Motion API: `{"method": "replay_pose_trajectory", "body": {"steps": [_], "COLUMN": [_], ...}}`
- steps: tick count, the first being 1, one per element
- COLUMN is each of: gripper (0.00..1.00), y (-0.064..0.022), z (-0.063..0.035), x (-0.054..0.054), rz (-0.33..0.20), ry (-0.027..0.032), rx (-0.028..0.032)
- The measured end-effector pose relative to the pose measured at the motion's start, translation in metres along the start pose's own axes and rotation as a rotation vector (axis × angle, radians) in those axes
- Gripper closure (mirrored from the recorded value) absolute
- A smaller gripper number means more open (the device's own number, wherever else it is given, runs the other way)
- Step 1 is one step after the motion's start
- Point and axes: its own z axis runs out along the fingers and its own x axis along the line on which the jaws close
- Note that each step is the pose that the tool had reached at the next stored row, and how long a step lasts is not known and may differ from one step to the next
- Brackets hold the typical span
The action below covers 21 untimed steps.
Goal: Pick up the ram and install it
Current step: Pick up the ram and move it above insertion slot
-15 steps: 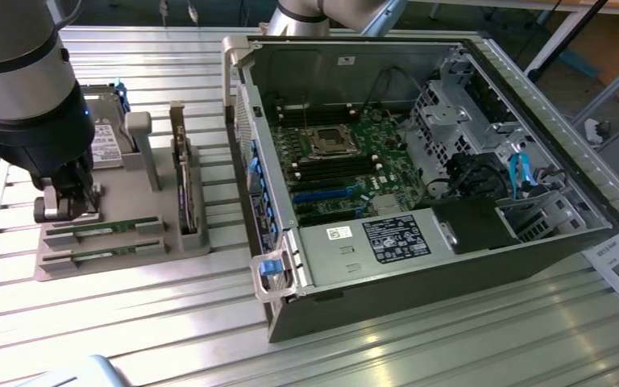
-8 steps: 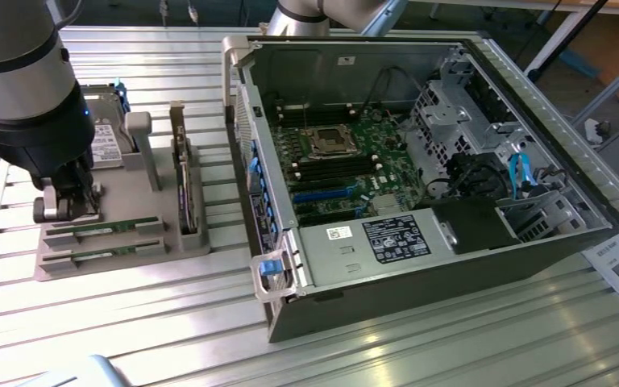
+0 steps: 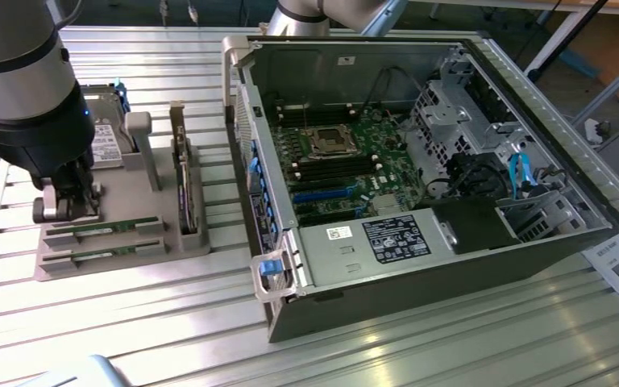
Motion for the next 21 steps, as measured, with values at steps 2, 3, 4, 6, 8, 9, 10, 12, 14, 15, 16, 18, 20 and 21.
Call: {"method": "replay_pose_trajectory", "body": {"steps": [2, 3, 4, 6, 8, 9, 10, 12, 14, 15, 16, 18, 20, 21], "gripper": [0.75, 0.75, 0.75, 0.75, 0.75, 0.75, 0.75, 0.75, 0.75, 0.75, 0.75, 0.75, 0.75, 0.75], "y": [0.0000, 0.0000, 0.0000, -0.0002, -0.0004, -0.0006, -0.0008, -0.0010, -0.0012, -0.0014, -0.0014, -0.0018, -0.0020, -0.0020], "z": [0.0000, 0.0000, 0.0001, 0.0006, 0.0021, 0.0027, 0.0040, 0.0054, 0.0071, 0.0078, 0.0087, 0.0113, 0.0137, 0.0147], "x": [0.000, 0.000, 0.000, 0.002, 0.006, 0.008, 0.011, 0.015, 0.018, 0.019, 0.020, 0.023, 0.025, 0.026], "rz": [0.000, 0.000, 0.000, 0.000, 0.000, 0.000, 0.000, 0.000, 0.000, 0.000, 0.000, 0.000, 0.000, 0.000], "ry": [0.0000, 0.0000, 0.0000, 0.0000, -0.0001, -0.0001, 0.0000, 0.0000, 0.0000, 0.0000, 0.0000, 0.0000, -0.0001, -0.0001], "rx": [0.0000, 0.0000, 0.0000, 0.0000, 0.0001, 0.0001, 0.0000, -0.0001, 0.0000, 0.0000, 0.0000, 0.0000, 0.0001, 0.0001]}}
